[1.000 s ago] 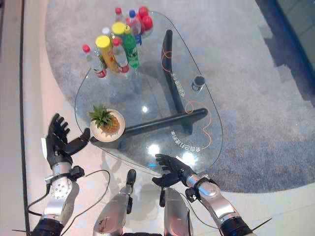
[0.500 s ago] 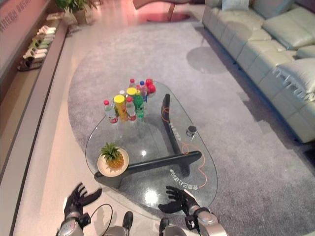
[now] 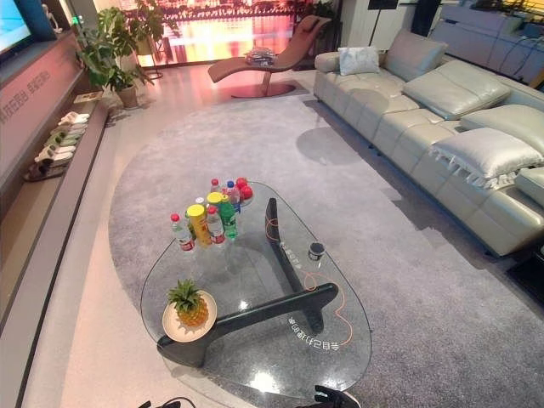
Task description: Pick up the fruit to the plate
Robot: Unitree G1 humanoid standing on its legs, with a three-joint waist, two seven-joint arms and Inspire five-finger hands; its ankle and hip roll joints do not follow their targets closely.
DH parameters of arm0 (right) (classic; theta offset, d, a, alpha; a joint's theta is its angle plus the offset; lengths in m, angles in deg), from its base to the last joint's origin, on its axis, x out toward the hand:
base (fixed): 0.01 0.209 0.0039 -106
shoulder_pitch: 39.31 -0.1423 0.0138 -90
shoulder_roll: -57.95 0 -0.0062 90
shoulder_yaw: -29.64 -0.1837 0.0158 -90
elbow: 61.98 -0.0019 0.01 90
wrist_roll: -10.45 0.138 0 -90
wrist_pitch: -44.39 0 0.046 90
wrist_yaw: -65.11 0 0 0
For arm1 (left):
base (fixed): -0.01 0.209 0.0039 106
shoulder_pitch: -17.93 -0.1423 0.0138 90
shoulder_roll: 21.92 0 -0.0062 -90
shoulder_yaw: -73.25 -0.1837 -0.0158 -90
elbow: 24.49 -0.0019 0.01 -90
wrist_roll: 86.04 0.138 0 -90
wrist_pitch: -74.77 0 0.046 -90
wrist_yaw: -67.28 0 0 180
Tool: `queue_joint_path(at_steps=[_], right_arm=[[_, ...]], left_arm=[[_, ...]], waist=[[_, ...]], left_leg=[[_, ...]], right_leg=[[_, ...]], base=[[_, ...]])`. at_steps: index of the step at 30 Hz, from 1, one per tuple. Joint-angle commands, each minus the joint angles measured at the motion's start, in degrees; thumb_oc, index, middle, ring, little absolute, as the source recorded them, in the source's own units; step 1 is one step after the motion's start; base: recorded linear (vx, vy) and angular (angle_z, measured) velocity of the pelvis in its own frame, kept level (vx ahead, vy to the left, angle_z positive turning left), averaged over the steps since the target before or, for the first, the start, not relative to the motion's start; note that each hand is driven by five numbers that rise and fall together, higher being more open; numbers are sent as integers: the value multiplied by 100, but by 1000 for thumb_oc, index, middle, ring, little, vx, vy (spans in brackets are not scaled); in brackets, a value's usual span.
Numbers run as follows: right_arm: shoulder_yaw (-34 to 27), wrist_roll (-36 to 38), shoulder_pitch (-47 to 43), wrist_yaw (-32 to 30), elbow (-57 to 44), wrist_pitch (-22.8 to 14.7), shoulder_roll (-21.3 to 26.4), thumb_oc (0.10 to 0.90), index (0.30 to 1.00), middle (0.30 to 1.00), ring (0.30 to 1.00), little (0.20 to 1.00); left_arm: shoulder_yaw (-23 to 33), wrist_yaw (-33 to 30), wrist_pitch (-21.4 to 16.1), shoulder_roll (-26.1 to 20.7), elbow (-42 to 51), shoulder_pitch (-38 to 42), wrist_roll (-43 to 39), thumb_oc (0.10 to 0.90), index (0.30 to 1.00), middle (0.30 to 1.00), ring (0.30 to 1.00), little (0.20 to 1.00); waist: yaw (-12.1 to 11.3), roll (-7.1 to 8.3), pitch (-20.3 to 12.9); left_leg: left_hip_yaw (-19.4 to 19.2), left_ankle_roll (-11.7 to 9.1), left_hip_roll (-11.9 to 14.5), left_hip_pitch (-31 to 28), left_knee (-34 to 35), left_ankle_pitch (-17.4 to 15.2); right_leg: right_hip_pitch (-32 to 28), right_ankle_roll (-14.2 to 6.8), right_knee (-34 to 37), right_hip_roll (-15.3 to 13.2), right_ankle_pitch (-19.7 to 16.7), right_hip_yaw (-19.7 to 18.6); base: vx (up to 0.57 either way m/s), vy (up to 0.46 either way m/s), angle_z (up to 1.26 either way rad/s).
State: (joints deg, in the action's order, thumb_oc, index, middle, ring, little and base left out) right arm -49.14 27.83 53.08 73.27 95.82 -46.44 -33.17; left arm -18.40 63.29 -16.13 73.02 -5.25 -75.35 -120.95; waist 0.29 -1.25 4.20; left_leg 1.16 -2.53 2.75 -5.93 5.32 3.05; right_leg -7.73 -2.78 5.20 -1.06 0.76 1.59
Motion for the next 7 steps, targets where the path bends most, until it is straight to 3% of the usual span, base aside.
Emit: queue_joint_path(at_steps=[1, 7], right_arm=[[-131, 304, -322, -169, 180, -184, -113, 800, 900, 900, 900, 900], [-264, 286, -306, -303, 412, -150, -177, 800, 900, 900, 900, 900]], left_arm=[[249, -18, -30, -74, -387, 466, -29, 800, 900, 900, 900, 900], [288, 13, -49, -40, -502, 494, -75, 800, 900, 900, 900, 900]], waist=[[33, 286, 56], [73, 269, 38]], left_leg=[[-301, 139, -496, -205, -32, -513], [-328, 147, -488, -236, -32, -539]], right_leg=[[131, -263, -20, -39, -286, -167], [116, -254, -20, -29, -285, -195]], base=[[21, 0, -17], [20, 3, -3]])
